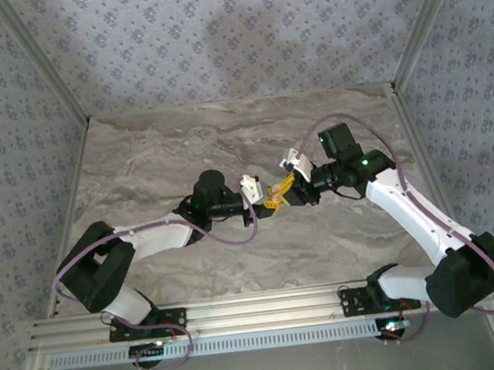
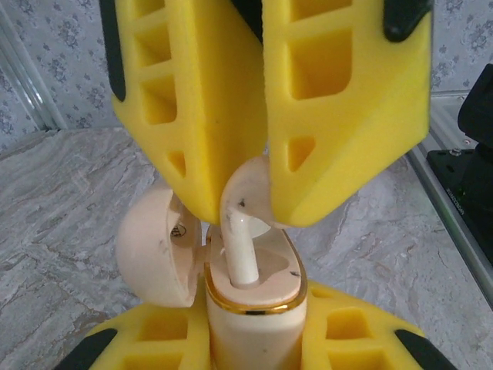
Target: Insert wireless bluetooth earbuds into charging case
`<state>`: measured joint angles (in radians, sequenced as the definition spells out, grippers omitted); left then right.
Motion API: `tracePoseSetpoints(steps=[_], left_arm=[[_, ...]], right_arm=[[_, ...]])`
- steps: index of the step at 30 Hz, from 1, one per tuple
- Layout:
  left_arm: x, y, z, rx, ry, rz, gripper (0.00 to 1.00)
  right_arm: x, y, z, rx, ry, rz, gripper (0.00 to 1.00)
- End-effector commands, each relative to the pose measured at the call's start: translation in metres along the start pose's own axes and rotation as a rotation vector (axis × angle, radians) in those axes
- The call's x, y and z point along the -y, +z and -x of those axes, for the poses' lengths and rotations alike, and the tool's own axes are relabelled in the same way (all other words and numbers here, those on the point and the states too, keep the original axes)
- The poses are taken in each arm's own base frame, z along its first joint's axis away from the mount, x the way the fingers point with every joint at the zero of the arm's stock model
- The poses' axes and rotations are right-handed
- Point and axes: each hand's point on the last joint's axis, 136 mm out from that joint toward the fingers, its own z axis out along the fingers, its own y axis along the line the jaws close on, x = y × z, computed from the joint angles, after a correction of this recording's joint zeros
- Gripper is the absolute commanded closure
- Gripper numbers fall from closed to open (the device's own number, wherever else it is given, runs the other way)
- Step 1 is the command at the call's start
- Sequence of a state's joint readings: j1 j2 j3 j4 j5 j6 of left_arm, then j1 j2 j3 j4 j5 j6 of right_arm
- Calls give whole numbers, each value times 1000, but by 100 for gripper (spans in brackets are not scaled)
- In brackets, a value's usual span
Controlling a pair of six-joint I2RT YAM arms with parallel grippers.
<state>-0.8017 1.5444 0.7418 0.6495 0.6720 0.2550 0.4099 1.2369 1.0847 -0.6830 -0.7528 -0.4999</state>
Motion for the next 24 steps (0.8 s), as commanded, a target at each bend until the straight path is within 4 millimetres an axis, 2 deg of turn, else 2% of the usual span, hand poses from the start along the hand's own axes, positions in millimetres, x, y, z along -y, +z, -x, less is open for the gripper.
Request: tracePoseSetpoints(steps=[1, 15, 17, 24], left_arm=[[30, -1, 54, 133, 148, -120, 88], [38, 0, 52, 108, 180, -143, 87], [41, 1, 52, 103, 180, -153, 87], [44, 1, 53, 108, 182, -160, 87]], right_arm=[[15, 1, -1, -64, -61, -68, 75], [21, -1, -10, -169, -153, -123, 74], [22, -6, 1, -160, -190, -136, 74], [18, -6, 2, -195, -255, -130, 74]])
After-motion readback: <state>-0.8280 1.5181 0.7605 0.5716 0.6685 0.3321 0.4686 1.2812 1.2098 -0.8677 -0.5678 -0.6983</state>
